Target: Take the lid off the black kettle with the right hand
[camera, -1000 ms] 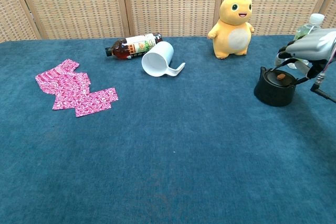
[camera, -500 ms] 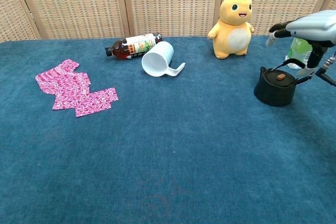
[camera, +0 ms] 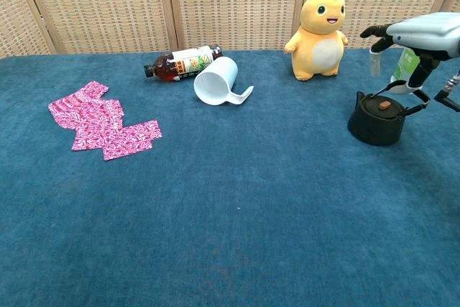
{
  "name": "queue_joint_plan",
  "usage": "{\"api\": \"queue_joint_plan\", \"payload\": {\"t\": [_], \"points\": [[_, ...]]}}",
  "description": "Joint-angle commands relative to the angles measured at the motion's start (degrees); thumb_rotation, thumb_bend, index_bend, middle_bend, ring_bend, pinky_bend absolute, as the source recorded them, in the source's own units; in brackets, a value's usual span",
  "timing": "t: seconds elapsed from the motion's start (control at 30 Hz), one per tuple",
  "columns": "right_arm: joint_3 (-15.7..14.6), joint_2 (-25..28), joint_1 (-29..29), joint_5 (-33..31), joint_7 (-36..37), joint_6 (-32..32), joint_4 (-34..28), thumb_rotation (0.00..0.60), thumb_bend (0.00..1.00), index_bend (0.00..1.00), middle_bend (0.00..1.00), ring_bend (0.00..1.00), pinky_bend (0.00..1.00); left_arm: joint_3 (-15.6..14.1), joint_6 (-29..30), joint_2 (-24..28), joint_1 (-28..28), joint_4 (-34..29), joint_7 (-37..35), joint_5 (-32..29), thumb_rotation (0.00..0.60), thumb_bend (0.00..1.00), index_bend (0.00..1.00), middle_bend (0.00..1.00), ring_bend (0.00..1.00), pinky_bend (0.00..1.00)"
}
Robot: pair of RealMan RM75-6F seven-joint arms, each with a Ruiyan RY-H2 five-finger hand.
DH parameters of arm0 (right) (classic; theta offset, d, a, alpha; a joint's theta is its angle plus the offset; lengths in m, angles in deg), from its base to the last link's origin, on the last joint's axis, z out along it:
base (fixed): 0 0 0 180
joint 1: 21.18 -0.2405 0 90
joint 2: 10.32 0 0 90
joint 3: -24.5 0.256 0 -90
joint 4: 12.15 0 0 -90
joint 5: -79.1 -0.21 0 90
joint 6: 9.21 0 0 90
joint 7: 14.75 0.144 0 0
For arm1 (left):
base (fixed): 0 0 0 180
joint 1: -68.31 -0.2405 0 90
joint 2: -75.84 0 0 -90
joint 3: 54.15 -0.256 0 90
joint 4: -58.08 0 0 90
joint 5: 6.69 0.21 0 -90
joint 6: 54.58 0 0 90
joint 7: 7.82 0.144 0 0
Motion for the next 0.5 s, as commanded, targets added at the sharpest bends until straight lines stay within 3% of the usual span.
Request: {"api": "queue_joint_plan", "payload": {"t": [0.03,0.5], "points": [[0.0,-1.1,-0.4,-0.2,0.0,-1.1,1.4,0.600,0.45,0.47,0.04,0.00,0.11,0.1,0.0,0.1,0.0,0.1,-0.2,-0.1,0.600,0.12,0.00,0.00,0.00,0.00],[-0.6,-4.2,-0.8,1.2,1.7,-2.9,6.1,0.600,0.45,0.49,0.05,0.00,0.11,0.2,0.0,0.1,0.0,0.3,-0.7,-0.4,0.600,0.12,0.00,0.00,0.00,0.00]]}}
